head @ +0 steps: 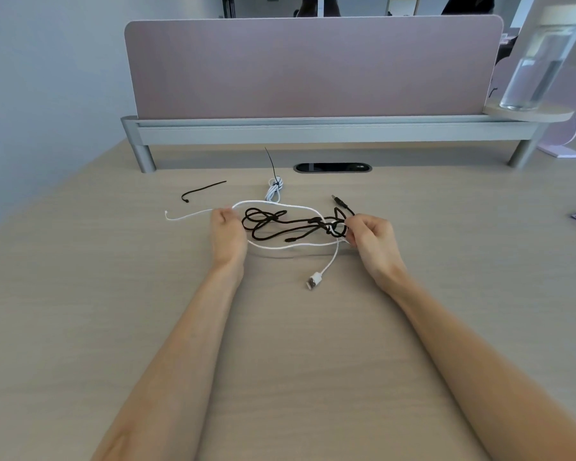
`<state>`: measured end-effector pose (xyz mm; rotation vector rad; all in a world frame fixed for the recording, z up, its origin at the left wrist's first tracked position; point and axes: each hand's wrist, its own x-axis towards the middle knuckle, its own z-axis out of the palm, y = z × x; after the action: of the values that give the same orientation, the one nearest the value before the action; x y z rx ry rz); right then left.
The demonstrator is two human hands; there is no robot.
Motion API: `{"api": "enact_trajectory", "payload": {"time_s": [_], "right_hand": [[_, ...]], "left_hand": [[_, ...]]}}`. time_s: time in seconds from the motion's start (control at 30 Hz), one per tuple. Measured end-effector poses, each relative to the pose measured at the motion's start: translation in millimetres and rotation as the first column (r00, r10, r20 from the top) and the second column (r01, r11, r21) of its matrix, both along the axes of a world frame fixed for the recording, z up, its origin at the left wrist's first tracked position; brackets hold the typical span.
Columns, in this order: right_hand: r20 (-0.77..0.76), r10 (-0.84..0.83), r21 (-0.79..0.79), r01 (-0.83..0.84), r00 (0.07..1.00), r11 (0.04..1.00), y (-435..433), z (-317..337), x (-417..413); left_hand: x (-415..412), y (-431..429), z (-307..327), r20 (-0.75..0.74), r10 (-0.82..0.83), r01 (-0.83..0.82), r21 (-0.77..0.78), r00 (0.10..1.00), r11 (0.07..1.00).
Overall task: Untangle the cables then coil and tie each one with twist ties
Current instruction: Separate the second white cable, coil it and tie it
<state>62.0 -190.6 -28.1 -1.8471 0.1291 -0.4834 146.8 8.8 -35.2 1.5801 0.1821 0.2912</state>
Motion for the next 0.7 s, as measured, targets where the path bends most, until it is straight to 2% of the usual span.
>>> {"api": "enact_trajectory", "payload": {"time_s": [0.03,0.1,0.17,0.23,0.3,0.37,0.47,0.53,0.57,0.63,0.7], "right_hand": [[-0.001,-0.006,0.001,0.006,1.0,1.0,-0.2,-0.9,0.9],[-0.002,-0.001,-0.003,0.001,1.0,1.0,-0.4,-2.2,2.4],[0.0,0.027,-0.045,-0.027,1.0,0.999,0.6,-2.8,2.5],[0.022,0.078,-0.087,-0.076,0.997,0.993,3.2,-2.5,0.6],[0.057,0.138,-0.112,-0.131,0.989,0.985,5.6,-1.6,-1.5],[0.068,0.177,-0.128,-0.167,0.982,0.978,6.8,-0.9,-3.3],[0.074,0.206,-0.131,-0.195,0.976,0.972,6.7,-0.3,-5.1],[0.072,0.202,-0.146,-0.19,0.977,0.971,6.9,-0.7,-4.9],[0.07,0.184,-0.155,-0.172,0.98,0.973,7.1,-0.8,-4.5],[0.069,0.115,-0.142,-0.105,0.991,0.984,5.3,-1.3,-2.9],[0.069,0.034,-0.12,-0.026,0.997,0.992,1.4,-1.6,-1.8]], "left_hand": [[-1.2,2.6,-1.8,0.03,0.037,-0.041,0.166,0.999,0.985],[-5.2,3.5,-8.3,0.212,0.006,-0.122,0.537,0.977,0.835],[-10.0,-6.1,-10.3,0.38,-0.269,-0.088,0.703,0.885,0.706],[-10.6,-17.5,-12.0,0.39,-0.583,0.022,0.819,0.713,0.574],[-12.3,-25.1,-15.5,0.301,-0.75,0.109,0.89,0.59,0.443],[-15.2,-27.0,-17.6,0.234,-0.794,0.143,0.917,0.561,0.372],[-11.6,-25.0,-18.3,0.239,-0.775,0.021,0.951,0.586,0.309],[-8.9,-23.5,-18.8,0.267,-0.765,-0.038,0.952,0.586,0.304],[-8.3,-23.0,-19.1,0.286,-0.76,-0.03,0.943,0.583,0.332],[-7.5,-20.2,-17.7,0.316,-0.714,0.089,0.88,0.624,0.467],[-7.8,-15.7,-12.4,0.316,-0.6,0.231,0.716,0.735,0.659]]}}
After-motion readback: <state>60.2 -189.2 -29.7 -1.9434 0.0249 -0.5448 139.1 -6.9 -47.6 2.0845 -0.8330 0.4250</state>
